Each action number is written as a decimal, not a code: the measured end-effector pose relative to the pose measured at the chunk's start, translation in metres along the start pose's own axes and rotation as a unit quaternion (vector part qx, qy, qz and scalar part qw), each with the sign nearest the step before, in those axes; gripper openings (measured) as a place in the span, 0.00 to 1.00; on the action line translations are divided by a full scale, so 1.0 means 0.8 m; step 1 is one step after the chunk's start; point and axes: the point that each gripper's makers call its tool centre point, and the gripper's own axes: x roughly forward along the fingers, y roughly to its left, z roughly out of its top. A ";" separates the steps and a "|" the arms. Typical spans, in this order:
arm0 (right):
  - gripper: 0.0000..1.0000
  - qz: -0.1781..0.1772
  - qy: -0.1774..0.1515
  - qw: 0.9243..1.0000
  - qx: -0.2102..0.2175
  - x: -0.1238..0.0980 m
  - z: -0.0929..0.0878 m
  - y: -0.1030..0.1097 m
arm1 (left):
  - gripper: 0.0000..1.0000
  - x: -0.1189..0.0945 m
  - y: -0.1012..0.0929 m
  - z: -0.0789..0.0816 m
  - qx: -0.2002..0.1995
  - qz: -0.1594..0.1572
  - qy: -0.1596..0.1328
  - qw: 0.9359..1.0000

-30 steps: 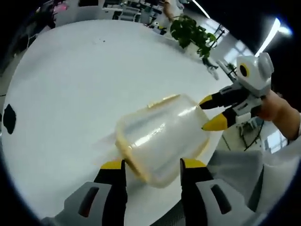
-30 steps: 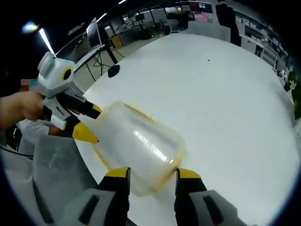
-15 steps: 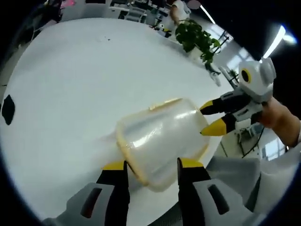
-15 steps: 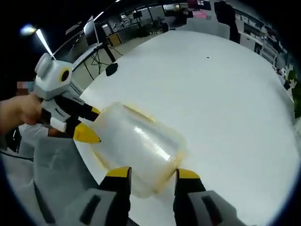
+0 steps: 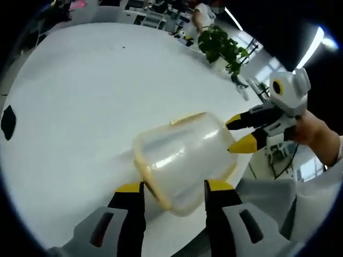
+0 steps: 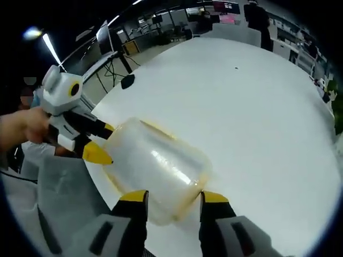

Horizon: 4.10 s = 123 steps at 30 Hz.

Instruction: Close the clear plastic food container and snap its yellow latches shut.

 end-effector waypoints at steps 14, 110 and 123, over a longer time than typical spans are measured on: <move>0.41 0.044 -0.028 0.992 -0.114 -0.028 0.014 -0.002 | 0.54 -0.032 -0.006 0.029 0.201 -0.016 -0.029 0.979; 0.58 0.170 0.141 0.891 -0.396 0.052 0.048 0.052 | 0.62 0.052 -0.072 0.017 0.545 0.024 0.055 0.836; 0.54 0.175 0.178 0.884 -0.395 0.053 0.047 0.050 | 0.60 0.052 -0.070 0.018 0.547 0.046 0.068 0.833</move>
